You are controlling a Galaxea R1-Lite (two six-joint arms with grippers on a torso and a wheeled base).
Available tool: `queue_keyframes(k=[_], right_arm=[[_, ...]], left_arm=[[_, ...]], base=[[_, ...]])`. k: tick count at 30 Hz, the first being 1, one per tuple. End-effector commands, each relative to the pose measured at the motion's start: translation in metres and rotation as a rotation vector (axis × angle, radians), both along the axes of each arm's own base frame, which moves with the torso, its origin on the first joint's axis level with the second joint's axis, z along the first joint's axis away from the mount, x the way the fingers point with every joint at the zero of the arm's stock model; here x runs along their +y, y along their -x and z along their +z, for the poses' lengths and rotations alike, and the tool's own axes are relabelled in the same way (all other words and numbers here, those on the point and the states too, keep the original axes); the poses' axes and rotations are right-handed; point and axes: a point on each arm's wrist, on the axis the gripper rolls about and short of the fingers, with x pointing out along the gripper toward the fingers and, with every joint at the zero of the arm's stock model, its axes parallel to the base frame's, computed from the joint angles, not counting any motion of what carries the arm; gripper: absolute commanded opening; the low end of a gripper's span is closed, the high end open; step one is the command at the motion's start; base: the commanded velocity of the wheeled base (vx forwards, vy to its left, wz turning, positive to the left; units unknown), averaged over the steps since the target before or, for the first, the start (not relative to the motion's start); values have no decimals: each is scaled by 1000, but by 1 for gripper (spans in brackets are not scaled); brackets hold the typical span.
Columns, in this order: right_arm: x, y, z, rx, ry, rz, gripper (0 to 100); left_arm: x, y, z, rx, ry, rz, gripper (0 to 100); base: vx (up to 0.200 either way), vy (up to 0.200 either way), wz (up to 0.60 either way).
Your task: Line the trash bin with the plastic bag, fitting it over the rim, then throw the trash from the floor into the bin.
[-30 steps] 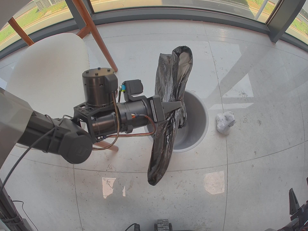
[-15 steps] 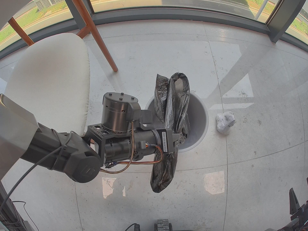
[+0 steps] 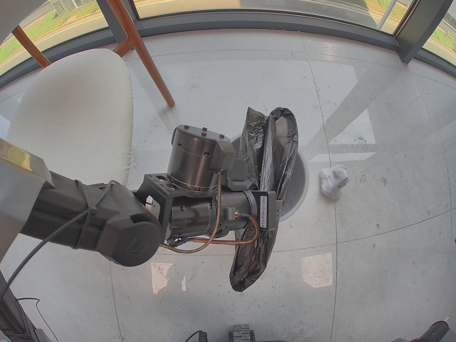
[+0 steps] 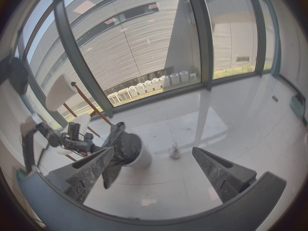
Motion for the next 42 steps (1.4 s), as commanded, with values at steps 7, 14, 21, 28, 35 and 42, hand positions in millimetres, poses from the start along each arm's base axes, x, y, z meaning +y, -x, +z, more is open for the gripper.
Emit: queue_keyframes(k=[7, 14, 21, 28, 35, 42], right_arm=[[78, -191, 36, 550, -248, 473, 100], [105, -233, 25, 556, -241, 543, 100], [122, -255, 18, 580, -222, 538, 100], [132, -270, 14, 581, -197, 542, 100], [124, -276, 10, 571, -173, 492, 100], [117, -281, 10, 569, -179, 467, 100]], left_arm=[[-34, 22, 18, -70, -101, -116, 0], [-32, 25, 17, -84, -118, -121, 0], [-30, 26, 13, -75, -132, -117, 0], [-30, 26, 12, -77, -136, -107, 0], [-30, 25, 11, -77, -144, -97, 0], [-31, 23, 13, -82, -139, -93, 0]], base=[[0, 0, 0], [0, 0, 0], [0, 0, 0], [0, 0, 0], [0, 0, 0], [0, 0, 0]])
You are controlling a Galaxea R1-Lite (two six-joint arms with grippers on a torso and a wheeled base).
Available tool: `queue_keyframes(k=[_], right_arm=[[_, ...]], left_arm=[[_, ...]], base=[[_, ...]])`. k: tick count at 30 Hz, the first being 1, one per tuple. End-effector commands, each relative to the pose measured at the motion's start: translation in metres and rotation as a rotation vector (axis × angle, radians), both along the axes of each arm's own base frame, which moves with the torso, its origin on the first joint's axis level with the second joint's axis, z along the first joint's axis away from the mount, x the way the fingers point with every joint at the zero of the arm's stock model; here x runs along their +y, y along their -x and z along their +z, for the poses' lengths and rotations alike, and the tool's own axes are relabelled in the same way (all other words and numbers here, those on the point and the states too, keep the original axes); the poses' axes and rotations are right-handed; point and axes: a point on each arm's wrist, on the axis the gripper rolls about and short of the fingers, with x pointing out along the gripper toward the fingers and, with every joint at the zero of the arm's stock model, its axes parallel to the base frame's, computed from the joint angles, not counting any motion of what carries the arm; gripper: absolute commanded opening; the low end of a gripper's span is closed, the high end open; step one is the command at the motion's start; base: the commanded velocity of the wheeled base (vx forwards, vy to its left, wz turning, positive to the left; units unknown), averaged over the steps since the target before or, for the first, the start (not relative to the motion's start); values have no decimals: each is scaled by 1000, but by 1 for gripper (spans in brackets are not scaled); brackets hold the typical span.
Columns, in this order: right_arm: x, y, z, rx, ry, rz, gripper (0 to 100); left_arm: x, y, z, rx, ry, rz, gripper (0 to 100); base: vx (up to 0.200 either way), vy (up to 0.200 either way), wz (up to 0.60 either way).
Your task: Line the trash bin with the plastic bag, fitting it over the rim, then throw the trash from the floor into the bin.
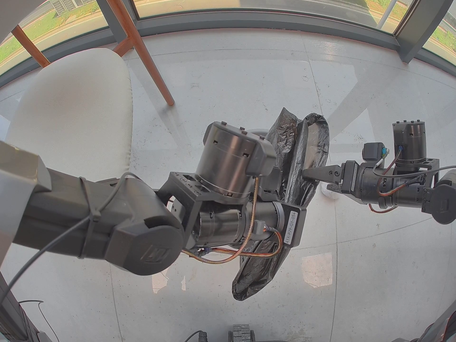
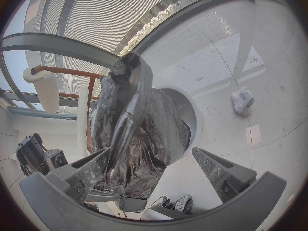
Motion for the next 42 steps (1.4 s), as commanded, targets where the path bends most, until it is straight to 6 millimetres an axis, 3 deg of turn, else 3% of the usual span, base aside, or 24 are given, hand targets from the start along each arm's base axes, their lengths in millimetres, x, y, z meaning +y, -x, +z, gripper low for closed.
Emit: queue_keyframes(k=[1, 11, 12, 23, 32, 42], right_arm=[[-2, -3, -1, 4, 0, -10, 100], [8, -20, -8, 16, 7, -2, 100], [9, -22, -8, 15, 6, -1, 0], [23, -23, -9, 13, 8, 37, 0], [33, -43, 3, -78, 28, 52, 0], [47, -63, -16, -129, 143, 75, 0]], left_arm=[[0, -1, 1, -2, 3, 3, 0], [1, 0, -1, 3, -3, 2, 0], [1, 0, -1, 2, -1, 2, 0], [-1, -2, -2, -9, -10, 25, 0], [1, -20, 2, -55, -17, 108, 0], [3, -42, 0, -80, -25, 166, 0]], base=[[0, 0, 0], [0, 0, 0], [0, 0, 0], [0, 0, 0], [0, 0, 0], [0, 0, 0]])
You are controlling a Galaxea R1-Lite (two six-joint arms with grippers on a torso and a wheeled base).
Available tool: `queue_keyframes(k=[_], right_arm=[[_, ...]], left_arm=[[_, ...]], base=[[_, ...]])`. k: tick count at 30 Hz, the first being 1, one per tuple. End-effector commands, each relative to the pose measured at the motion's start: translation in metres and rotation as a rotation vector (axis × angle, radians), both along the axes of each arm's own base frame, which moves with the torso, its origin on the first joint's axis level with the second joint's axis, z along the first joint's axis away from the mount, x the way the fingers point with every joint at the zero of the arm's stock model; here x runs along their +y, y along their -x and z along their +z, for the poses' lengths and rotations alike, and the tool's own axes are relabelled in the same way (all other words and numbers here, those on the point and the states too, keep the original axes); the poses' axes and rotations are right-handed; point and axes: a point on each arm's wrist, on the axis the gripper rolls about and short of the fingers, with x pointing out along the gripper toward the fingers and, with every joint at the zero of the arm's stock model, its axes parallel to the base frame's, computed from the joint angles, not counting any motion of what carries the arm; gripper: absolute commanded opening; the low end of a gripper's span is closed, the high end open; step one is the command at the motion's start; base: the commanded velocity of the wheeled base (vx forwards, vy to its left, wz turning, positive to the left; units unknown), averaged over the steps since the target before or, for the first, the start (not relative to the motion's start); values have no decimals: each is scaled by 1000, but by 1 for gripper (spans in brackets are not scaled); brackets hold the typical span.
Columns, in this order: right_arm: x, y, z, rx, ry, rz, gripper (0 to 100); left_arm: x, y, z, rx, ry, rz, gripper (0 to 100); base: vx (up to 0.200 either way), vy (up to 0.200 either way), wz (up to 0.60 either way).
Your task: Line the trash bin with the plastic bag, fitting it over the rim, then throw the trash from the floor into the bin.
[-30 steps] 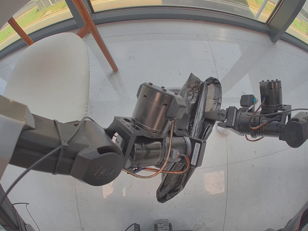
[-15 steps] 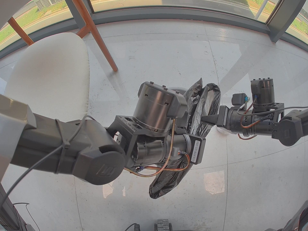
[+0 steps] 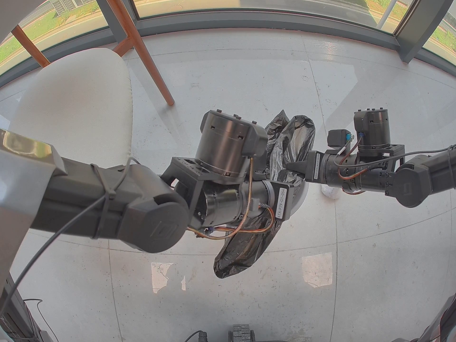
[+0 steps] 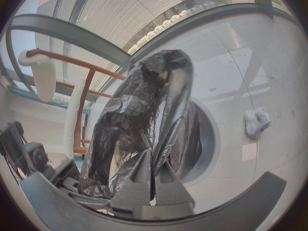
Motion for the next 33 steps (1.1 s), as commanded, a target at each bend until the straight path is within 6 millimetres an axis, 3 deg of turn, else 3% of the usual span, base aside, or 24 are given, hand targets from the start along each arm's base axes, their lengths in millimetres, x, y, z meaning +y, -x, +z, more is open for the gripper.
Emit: queue_keyframes(k=[1, 2, 3, 15, 21, 29, 30, 33], right_arm=[[4, -12, -9, -16, 40, 13, 0], [4, -13, -5, -41, 47, 21, 0], [4, -14, -4, -51, 49, 22, 0], [-7, -20, 9, -88, 37, -5, 0], [-8, -17, 14, -101, 32, -4, 0], [-8, -15, 19, -111, 27, -4, 0], [-9, -15, 18, -109, 28, -4, 0], [-9, -15, 18, -111, 28, -6, 0]], left_arm=[[-1, -13, -4, -9, -8, 17, 0], [2, -17, -4, -20, -15, 23, 0], [4, -19, -3, -28, -18, 27, 100], [13, -31, 7, -64, -6, 69, 100], [13, -33, 0, -56, -25, 92, 100], [12, -50, -28, -11, -63, 106, 100], [11, -51, -30, -7, -66, 105, 0], [8, -53, -37, -1, -70, 102, 0]], base=[[0, 0, 0], [0, 0, 0], [0, 0, 0], [0, 0, 0], [0, 0, 0], [0, 0, 0], [0, 0, 0], [0, 0, 0]])
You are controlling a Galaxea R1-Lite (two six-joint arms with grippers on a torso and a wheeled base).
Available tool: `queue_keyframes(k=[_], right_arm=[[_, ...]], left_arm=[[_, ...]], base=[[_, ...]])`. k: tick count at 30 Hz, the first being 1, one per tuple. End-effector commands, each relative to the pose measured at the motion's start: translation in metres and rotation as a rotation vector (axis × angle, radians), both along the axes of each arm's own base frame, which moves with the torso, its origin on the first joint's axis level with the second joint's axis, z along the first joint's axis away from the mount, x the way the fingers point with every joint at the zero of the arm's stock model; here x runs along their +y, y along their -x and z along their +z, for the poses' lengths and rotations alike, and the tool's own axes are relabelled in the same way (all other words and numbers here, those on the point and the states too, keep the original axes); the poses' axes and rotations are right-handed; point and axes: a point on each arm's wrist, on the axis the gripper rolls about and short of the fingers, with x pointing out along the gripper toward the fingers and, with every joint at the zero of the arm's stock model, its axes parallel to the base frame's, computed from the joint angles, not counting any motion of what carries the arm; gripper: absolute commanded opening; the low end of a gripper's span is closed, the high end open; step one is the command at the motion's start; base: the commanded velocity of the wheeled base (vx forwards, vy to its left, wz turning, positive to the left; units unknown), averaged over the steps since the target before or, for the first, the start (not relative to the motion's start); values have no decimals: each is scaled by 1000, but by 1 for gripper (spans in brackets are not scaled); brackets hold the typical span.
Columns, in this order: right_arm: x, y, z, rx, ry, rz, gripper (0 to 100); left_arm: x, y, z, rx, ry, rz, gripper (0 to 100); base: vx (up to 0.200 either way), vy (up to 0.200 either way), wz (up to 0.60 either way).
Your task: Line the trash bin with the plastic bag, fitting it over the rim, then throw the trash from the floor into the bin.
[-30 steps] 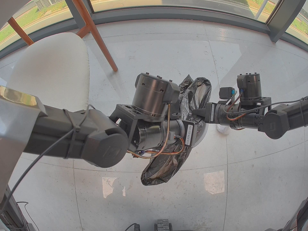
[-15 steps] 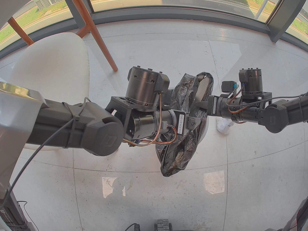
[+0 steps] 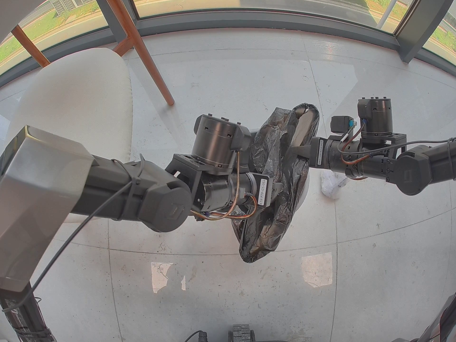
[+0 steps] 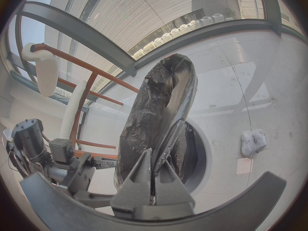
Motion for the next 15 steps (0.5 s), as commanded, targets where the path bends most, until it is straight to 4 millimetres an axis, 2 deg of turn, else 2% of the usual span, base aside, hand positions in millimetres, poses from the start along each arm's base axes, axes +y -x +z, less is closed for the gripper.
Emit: queue_keyframes(k=[1, 6, 10, 12, 15], right_arm=[[-1, 1, 3, -7, -4, -1, 0], [-1, 2, 3, -9, -3, 0, 0], [-6, 0, 1, -1, 5, -12, 0], [-9, 1, -2, 3, 22, -13, 0], [-25, 3, -18, 2, 103, -5, 0]], left_arm=[[-6, -5, -17, 26, -18, -4, 0], [-6, -7, -12, 15, -2, -4, 0], [-9, -11, 7, -11, 53, 11, 0], [-6, -12, 12, 3, 56, 24, 0], [6, -8, 19, 57, 14, 43, 0]], base=[[0, 0, 0], [0, 0, 0], [0, 0, 0], [0, 0, 0], [0, 0, 0]])
